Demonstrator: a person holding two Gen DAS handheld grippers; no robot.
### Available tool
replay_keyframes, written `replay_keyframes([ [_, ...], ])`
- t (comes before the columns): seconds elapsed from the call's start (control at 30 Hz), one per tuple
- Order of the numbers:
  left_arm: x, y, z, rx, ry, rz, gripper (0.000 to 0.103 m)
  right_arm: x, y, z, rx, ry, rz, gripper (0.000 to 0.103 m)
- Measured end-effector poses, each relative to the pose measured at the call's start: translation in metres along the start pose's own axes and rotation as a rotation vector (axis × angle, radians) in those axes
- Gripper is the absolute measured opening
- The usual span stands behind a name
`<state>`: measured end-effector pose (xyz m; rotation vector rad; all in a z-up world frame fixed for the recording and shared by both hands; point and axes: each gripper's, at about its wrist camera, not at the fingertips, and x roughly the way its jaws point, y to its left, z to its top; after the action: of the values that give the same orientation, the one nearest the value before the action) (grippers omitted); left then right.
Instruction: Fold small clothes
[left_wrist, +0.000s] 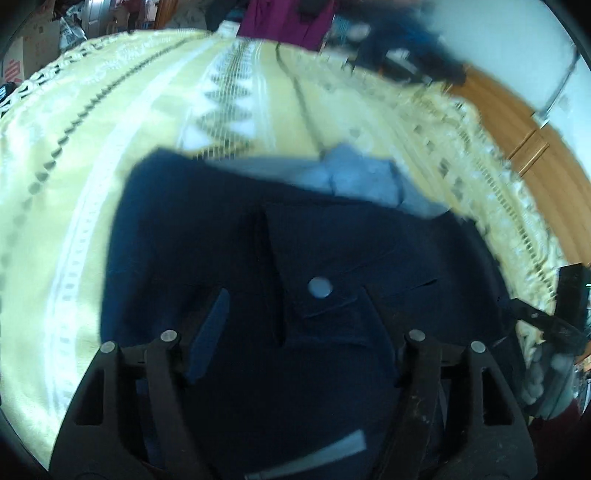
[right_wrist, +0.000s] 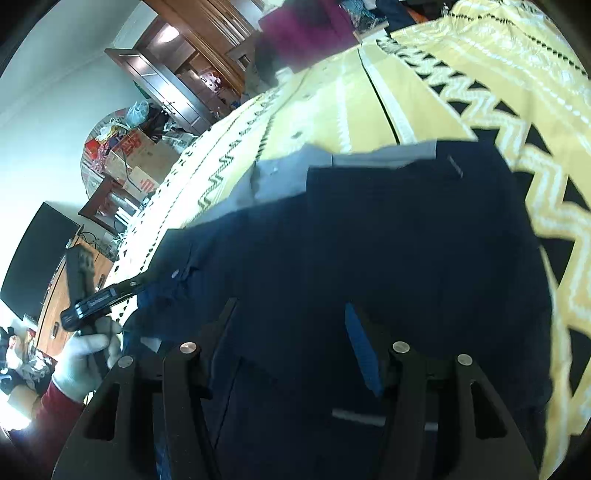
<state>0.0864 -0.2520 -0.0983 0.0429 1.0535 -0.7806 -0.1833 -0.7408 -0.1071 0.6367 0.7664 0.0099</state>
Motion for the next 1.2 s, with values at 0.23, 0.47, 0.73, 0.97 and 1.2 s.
replay_keyframes([
  [0.23, -0.001, -0.021, -0.002, 0.086, -0.011, -0.002, 0.002, 0.006, 0.007, 0.006, -0.03, -0.001, -0.004, 0.062],
  [0.47, -0.019, 0.016, -0.013, 0.019, -0.037, 0.006, 0.003, 0.012, 0.013, 0.038, -0.078, -0.05, -0.017, 0.053],
  [0.73, -0.033, 0.042, -0.024, -0.101, -0.076, 0.002, 0.022, 0.075, 0.005, 0.047, -0.163, 0.081, -0.189, 0.046],
  [0.97, -0.056, -0.031, -0.007, 0.057, -0.159, -0.164, 0.031, 0.067, 0.059, 0.016, -0.207, 0.057, -0.054, 0.054],
  [1.2, 0.032, -0.04, -0.01, 0.075, 0.056, -0.064, 0.015, 0.088, 0.065, -0.002, -0.229, 0.109, -0.101, 0.047],
])
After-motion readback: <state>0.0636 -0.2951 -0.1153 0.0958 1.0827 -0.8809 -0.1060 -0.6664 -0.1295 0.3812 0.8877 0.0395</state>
